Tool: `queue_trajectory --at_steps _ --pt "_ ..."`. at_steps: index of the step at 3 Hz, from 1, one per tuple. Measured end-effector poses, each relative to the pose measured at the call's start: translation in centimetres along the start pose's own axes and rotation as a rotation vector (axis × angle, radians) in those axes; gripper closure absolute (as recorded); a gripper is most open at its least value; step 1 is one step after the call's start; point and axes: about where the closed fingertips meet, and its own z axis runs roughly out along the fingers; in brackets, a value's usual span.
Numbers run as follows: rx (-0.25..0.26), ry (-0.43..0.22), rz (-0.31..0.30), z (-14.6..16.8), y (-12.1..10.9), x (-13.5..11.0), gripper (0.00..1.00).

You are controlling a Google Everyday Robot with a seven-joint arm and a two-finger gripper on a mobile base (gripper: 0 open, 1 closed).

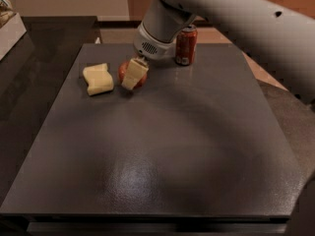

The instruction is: Move apple near sponge

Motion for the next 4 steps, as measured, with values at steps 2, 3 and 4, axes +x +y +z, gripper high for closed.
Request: queue_trajectory --at_steps 2,3,4 --pt "-0.014 0.013 -0.001 2.7 -0.9 -0.6 0.82" --pt "-0.022 0.010 0.003 3.5 -1.0 -0.6 0.60" --pt "-0.015 -0.011 0.004 4.0 -0.8 -0.3 0.36"
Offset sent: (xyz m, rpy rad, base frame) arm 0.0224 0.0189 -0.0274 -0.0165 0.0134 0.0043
